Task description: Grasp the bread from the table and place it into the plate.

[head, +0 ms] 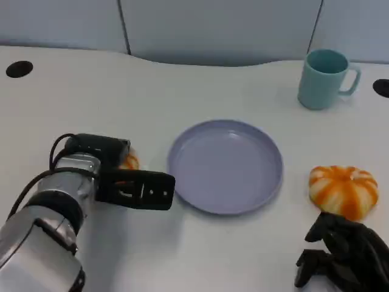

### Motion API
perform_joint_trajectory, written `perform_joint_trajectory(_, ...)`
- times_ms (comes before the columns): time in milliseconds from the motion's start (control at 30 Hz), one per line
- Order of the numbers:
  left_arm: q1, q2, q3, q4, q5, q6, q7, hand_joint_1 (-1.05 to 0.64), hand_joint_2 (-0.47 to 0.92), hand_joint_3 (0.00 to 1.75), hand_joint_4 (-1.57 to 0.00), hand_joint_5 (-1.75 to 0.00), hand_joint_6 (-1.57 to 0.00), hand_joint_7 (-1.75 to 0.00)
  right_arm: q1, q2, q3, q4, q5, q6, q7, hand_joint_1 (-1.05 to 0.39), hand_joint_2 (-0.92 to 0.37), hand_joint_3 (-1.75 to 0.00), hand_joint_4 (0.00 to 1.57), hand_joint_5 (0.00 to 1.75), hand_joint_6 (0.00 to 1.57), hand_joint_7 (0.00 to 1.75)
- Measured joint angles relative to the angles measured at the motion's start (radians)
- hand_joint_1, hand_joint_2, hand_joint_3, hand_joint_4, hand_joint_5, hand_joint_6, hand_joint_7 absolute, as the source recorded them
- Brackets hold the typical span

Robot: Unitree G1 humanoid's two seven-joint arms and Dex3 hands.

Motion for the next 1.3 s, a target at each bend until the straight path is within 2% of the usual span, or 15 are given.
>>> perform_joint_trajectory(233,0.026,0.007,0.021,-0.001,-0.041,-0.02,0.061,-0.37,0.85,0.01,-0.28,-0.06,-0.3,-0.03,0.012,0.0,-0.001,-0.017,0.013,0.015,-0.002,-0.87,-0.76,0.0,1.41,0.87,1.2,0.9)
perform_joint_trajectory(367,0.053,0.016,0.025,-0.003,-0.043,-0.041,0.148,-0.28,0.92,0.02,-0.57,-0.11,-0.62,-0.07,0.018,0.0,-0.002,-0.028,0.013,0.017,-0.016,-0.88,-0.75,0.0,1.41,0.88,1.2,0.89)
perform_joint_trajectory(467,0.065,0.019,0.033,-0.003,-0.049,-0.058,0.189,-0.26,0.92,0.04,-0.65,-0.13,-0.71,-0.08,0.022,-0.001,-0.001,-0.034,0.013,0.03,-0.019,-0.88,-0.75,0.0,1.41,0.88,1.2,0.9)
perform_joint_trajectory(500,0.068,0.019,0.035,-0.003,-0.054,-0.063,0.198,-0.27,0.92,0.04,-0.76,-0.19,-0.77,-0.11,0.023,-0.001,-0.001,-0.038,0.013,0.032,-0.02,-0.88,-0.75,0.0,1.4,0.89,1.21,0.9)
perform_joint_trajectory(567,0.071,0.022,0.036,-0.003,-0.063,-0.072,0.216,-0.31,0.92,0.03,-0.82,-0.88,-1.03,-0.08,0.024,-0.001,-0.001,-0.043,0.014,0.033,-0.02,-0.89,-0.74,0.0,1.41,0.89,1.21,0.9)
perform_joint_trajectory(633,0.079,0.03,0.035,-0.004,-0.062,-0.089,0.256,-0.32,0.92,0.02,-0.8,-1.07,-1.1,-0.07,0.023,-0.001,-0.002,-0.044,0.016,0.033,-0.02,-0.89,-0.74,0.0,1.41,0.89,1.21,0.9)
perform_joint_trajectory(700,0.086,0.037,0.029,-0.005,-0.06,-0.1,0.289,-0.34,0.92,0.1,-0.72,-1.54,-1.16,-0.07,0.023,-0.002,-0.003,-0.044,0.017,0.033,-0.02,-0.89,-0.74,0.0,1.4,0.89,1.21,0.89)
perform_joint_trajectory(767,0.09,0.039,0.015,-0.005,-0.048,-0.104,0.322,-0.33,0.92,0.15,-0.69,-1.69,-1.18,-0.08,0.023,-0.002,-0.003,-0.044,0.017,0.033,-0.02,-0.9,-0.74,0.0,1.4,0.89,1.21,0.89)
perform_joint_trajectory(833,0.092,0.04,0.009,-0.005,-0.04,-0.107,0.339,-0.3,0.92,0.29,-0.67,-1.73,-0.87,-0.78,0.023,-0.002,-0.003,-0.044,0.017,0.033,-0.021,-0.9,-0.75,-0.01,1.41,0.89,1.21,0.89)
perform_joint_trajectory(933,0.095,0.044,0.019,-0.005,-0.047,-0.129,0.344,-0.28,0.92,0.37,-0.65,-1.7,-0.69,-1.1,0.023,-0.002,-0.003,-0.044,0.016,0.033,-0.025,-0.9,-0.75,0.0,1.41,0.89,1.21,0.9)
perform_joint_trajectory(967,0.097,0.046,0.025,-0.005,-0.054,-0.14,0.346,-0.27,0.92,0.38,-0.66,-1.73,-0.63,-1.32,0.023,-0.002,-0.003,-0.044,0.016,0.033,-0.024,-0.89,-0.75,0.0,1.41,0.89,1.21,0.9)
perform_joint_trajectory(1000,0.1,0.048,0.029,-0.005,-0.063,-0.148,0.354,-0.26,0.92,0.39,-0.67,-1.74,-0.61,-1.37,0.023,-0.002,-0.003,-0.043,0.017,0.033,-0.024,-0.9,-0.75,-0.01,1.41,0.89,1.21,0.91)
perform_joint_trajectory(1133,0.111,0.055,0.036,-0.005,-0.069,-0.18,0.392,-0.25,0.92,0.35,-0.69,-1.75,-0.66,-1.17,0.021,-0.002,-0.004,-0.043,0.017,0.033,-0.024,-0.9,-0.75,0.0,1.41,0.89,1.21,0.9)
perform_joint_trajectory(1200,0.115,0.058,0.036,-0.005,-0.071,-0.192,0.403,-0.23,0.92,0.38,-0.71,-1.75,-0.56,-1.55,0.019,-0.002,-0.004,-0.043,0.017,0.033,-0.024,-0.89,-0.75,0.0,1.4,0.89,1.21,0.9)
perform_joint_trajectory(1300,0.118,0.071,0.039,-0.005,-0.071,-0.233,0.434,-0.21,0.92,0.32,-0.75,-1.75,-0.55,-1.7,0.013,-0.003,-0.004,-0.041,0.017,0.037,-0.025,-0.88,-0.76,-0.01,1.39,0.88,1.2,0.91)
